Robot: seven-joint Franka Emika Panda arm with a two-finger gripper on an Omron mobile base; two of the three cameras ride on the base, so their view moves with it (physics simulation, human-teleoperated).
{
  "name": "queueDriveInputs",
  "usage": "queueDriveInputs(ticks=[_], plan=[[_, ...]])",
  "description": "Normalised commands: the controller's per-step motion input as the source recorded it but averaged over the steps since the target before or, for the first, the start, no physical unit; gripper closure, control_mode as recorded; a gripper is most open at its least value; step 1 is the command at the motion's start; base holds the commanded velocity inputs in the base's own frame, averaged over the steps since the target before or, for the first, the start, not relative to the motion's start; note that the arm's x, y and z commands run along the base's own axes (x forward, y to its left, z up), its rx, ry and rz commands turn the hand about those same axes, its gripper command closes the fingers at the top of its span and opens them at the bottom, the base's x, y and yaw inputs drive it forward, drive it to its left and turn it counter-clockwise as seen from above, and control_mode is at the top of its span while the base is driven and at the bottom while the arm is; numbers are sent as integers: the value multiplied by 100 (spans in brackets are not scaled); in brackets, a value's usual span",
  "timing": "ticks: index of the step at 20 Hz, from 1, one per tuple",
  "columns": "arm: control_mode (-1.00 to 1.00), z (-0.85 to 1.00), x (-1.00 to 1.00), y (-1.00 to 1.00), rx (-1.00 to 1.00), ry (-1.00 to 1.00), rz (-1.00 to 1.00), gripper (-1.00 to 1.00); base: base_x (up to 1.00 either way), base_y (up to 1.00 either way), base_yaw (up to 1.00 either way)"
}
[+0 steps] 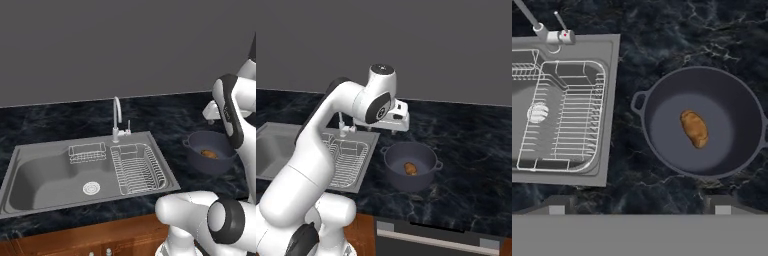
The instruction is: Dump the potato from the pot into the sink. Then turn on the water and wash the potato. Then turn off the water and put the potato back in the pot.
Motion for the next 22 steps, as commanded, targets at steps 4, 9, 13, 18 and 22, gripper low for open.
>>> queueDriveInputs(ticks=[4,9,13,18,22], plan=[[-100,0,54,2,0,2,-5,-100,0,0,0],[-100,0,51,0,0,0,-9,-100,0,0,0],[-100,0,42,7,-5,0,-11,-100,0,0,0],[-100,0,23,3,-12,0,-14,-100,0,0,0],[-100,-17,29,8,-15,0,-17,-100,0,0,0]])
